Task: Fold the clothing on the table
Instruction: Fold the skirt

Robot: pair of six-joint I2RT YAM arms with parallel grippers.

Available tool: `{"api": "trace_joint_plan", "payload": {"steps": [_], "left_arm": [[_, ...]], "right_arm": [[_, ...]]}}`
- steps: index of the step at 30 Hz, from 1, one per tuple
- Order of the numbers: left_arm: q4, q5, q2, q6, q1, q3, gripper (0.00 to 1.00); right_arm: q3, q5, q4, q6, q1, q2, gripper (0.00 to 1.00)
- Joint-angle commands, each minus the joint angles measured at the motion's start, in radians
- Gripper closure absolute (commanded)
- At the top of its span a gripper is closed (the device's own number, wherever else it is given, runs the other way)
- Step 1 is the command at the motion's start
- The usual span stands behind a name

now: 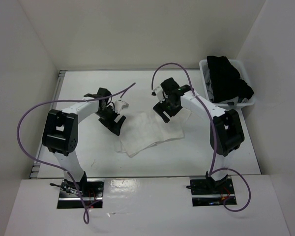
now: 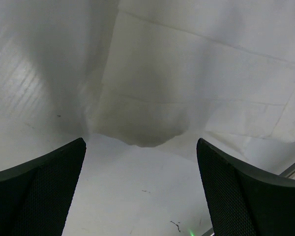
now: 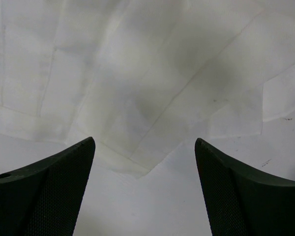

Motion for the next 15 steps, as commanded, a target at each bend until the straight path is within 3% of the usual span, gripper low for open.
{"api": "trace_joint_plan", "payload": {"steps": [1,5,15], "left_arm": [[0.032,0.073,0.039,0.057,0.048,0.056,0.01],[0.023,0.111,0.099,0.078,0.103,0.097,0.01],[-0.044,0.255,0.219,0.144,0.103,0.108,0.01]], "right_arm": [[-0.012,-0.008,-0.009,-0.01,-0.027,-0.073,0.14],[-0.031,-0.008,-0.009,-0.01,-0.048,-0.091,0.14],[-0.031,0.01,-0.009,-0.01,-0.057,-0.051,0.14]]}}
